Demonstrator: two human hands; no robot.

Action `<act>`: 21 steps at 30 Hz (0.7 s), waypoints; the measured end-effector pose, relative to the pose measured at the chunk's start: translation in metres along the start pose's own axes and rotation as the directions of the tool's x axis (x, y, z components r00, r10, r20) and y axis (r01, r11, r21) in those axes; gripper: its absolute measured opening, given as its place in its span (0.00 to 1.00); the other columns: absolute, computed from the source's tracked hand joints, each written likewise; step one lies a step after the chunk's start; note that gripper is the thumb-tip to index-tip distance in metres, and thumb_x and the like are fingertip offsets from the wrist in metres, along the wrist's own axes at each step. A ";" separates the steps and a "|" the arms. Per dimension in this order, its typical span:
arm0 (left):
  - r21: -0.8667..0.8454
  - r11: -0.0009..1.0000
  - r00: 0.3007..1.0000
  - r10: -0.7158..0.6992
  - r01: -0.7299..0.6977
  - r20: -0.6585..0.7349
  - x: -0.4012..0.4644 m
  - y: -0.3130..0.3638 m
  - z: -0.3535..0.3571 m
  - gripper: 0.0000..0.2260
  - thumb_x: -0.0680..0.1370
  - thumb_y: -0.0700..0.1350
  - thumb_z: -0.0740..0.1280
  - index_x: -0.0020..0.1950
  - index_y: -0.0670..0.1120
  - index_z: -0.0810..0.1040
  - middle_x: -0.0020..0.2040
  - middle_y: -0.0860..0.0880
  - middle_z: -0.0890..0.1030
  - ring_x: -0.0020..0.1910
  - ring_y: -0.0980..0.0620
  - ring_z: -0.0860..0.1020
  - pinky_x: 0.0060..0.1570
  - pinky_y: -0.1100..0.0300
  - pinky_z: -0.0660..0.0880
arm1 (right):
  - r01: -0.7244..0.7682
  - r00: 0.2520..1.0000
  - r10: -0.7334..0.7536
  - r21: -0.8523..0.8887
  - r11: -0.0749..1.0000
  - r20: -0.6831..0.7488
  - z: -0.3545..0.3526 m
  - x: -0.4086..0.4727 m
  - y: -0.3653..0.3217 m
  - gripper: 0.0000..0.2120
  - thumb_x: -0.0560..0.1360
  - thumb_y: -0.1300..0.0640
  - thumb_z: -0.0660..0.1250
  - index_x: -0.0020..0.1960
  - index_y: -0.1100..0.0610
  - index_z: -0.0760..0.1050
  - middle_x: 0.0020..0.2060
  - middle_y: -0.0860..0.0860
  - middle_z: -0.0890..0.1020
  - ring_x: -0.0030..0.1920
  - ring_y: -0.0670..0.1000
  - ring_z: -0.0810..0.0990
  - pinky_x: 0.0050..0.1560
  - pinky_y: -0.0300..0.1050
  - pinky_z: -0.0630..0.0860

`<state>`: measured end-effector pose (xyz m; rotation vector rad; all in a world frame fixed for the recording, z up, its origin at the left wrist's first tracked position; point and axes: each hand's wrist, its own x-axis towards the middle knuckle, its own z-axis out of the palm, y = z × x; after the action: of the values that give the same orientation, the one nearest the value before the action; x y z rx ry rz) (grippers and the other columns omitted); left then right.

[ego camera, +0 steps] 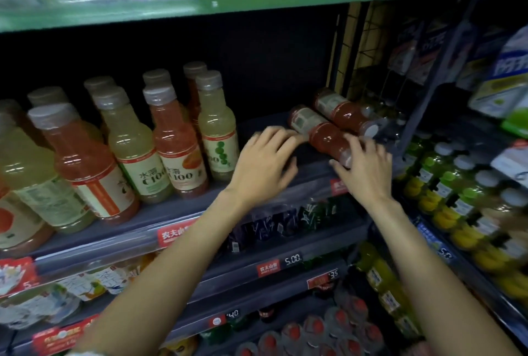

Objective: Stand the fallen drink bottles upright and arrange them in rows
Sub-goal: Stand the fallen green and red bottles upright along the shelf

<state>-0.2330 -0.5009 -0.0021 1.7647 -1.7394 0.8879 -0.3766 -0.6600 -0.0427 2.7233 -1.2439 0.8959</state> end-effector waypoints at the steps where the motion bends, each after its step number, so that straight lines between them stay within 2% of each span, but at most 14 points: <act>1: 0.005 0.999 0.994 -0.039 0.039 0.101 0.010 0.000 0.013 0.19 0.73 0.43 0.67 0.64 0.45 0.75 0.57 0.45 0.79 0.57 0.43 0.74 0.53 0.50 0.72 | -0.018 0.999 0.018 0.003 1.000 0.047 0.000 0.002 0.007 0.26 0.73 0.46 0.69 0.67 0.55 0.68 0.56 0.60 0.78 0.56 0.63 0.74 0.55 0.57 0.67; 4: -0.003 0.988 0.909 -0.140 0.154 0.393 0.033 -0.010 0.042 0.29 0.72 0.43 0.69 0.73 0.46 0.66 0.68 0.43 0.71 0.67 0.41 0.68 0.61 0.45 0.69 | 0.043 0.999 -0.045 0.068 0.997 0.029 -0.001 0.003 0.009 0.24 0.72 0.46 0.69 0.64 0.54 0.70 0.49 0.57 0.82 0.51 0.60 0.77 0.51 0.52 0.66; 6: -0.055 0.985 0.878 -0.120 0.163 0.463 0.042 -0.016 0.057 0.35 0.72 0.45 0.70 0.76 0.49 0.60 0.74 0.46 0.64 0.71 0.44 0.61 0.66 0.46 0.63 | 0.090 0.995 -0.080 0.172 0.981 -0.060 -0.007 0.000 0.008 0.22 0.69 0.47 0.71 0.61 0.52 0.73 0.46 0.54 0.83 0.49 0.58 0.78 0.51 0.51 0.67; 9: -0.147 0.973 0.901 -0.100 0.177 0.423 0.045 -0.017 0.061 0.37 0.72 0.49 0.71 0.77 0.52 0.58 0.74 0.49 0.64 0.72 0.47 0.62 0.67 0.50 0.60 | 0.152 0.981 -0.080 0.451 0.879 -0.175 -0.028 -0.003 0.002 0.21 0.68 0.48 0.71 0.59 0.50 0.76 0.47 0.50 0.81 0.48 0.52 0.78 0.52 0.48 0.70; 12: -0.191 0.952 0.939 -0.174 0.237 0.298 0.041 -0.010 0.049 0.35 0.73 0.55 0.72 0.76 0.50 0.61 0.70 0.47 0.70 0.67 0.46 0.69 0.62 0.54 0.66 | 0.187 0.974 -0.053 0.659 0.729 -0.218 -0.049 0.008 -0.013 0.19 0.69 0.46 0.70 0.57 0.51 0.76 0.50 0.48 0.79 0.52 0.48 0.77 0.53 0.45 0.74; 14: -0.185 0.929 0.934 -0.277 0.320 0.226 0.038 -0.004 0.037 0.36 0.72 0.60 0.70 0.75 0.49 0.61 0.67 0.47 0.71 0.64 0.45 0.72 0.57 0.52 0.72 | 0.131 0.988 -0.015 0.795 0.592 -0.152 -0.054 0.020 -0.026 0.19 0.70 0.46 0.71 0.58 0.50 0.74 0.52 0.46 0.79 0.55 0.46 0.77 0.56 0.43 0.74; 15: -0.186 0.909 0.919 -0.335 0.374 0.207 0.036 -0.004 0.032 0.36 0.72 0.61 0.70 0.75 0.49 0.61 0.66 0.47 0.72 0.63 0.44 0.73 0.55 0.51 0.73 | 0.088 0.996 -0.013 0.868 0.489 -0.094 -0.053 0.025 -0.033 0.18 0.70 0.47 0.71 0.58 0.48 0.73 0.53 0.45 0.79 0.56 0.45 0.77 0.57 0.43 0.74; 16: -0.199 0.882 0.899 -0.390 0.427 0.200 0.034 -0.005 0.029 0.36 0.72 0.62 0.69 0.75 0.49 0.61 0.66 0.47 0.72 0.62 0.44 0.74 0.54 0.51 0.74 | 0.055 0.998 -0.038 0.914 0.402 -0.044 -0.050 0.028 -0.038 0.18 0.72 0.49 0.71 0.59 0.46 0.71 0.54 0.44 0.79 0.57 0.45 0.77 0.59 0.44 0.74; 17: -0.228 0.846 0.873 -0.444 0.483 0.202 0.033 -0.007 0.027 0.36 0.72 0.63 0.68 0.74 0.48 0.61 0.66 0.46 0.73 0.62 0.44 0.75 0.55 0.51 0.74 | 0.035 0.996 -0.085 0.931 0.363 -0.005 -0.043 0.030 -0.042 0.19 0.73 0.51 0.69 0.61 0.46 0.69 0.56 0.44 0.78 0.59 0.44 0.76 0.61 0.46 0.73; 18: -0.268 0.801 0.844 -0.493 0.535 0.211 0.031 -0.009 0.026 0.36 0.72 0.64 0.68 0.74 0.48 0.61 0.66 0.46 0.74 0.61 0.44 0.76 0.56 0.50 0.76 | 0.021 0.988 -0.147 0.927 0.375 0.037 -0.035 0.030 -0.044 0.21 0.74 0.52 0.68 0.64 0.45 0.67 0.60 0.44 0.76 0.62 0.44 0.74 0.64 0.48 0.71; 21: -0.374 0.668 0.764 -0.594 0.643 0.252 0.028 -0.016 0.027 0.37 0.72 0.65 0.67 0.75 0.49 0.60 0.64 0.48 0.77 0.59 0.48 0.78 0.56 0.50 0.76 | -0.019 0.938 -0.288 0.859 0.511 0.192 -0.008 0.022 -0.049 0.35 0.73 0.55 0.69 0.74 0.44 0.54 0.70 0.46 0.68 0.69 0.43 0.67 0.69 0.51 0.67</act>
<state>-0.2156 -0.5386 0.0021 1.9012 -1.1116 0.0816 -0.3349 -0.6396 -0.0150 3.8020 -0.6130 1.3896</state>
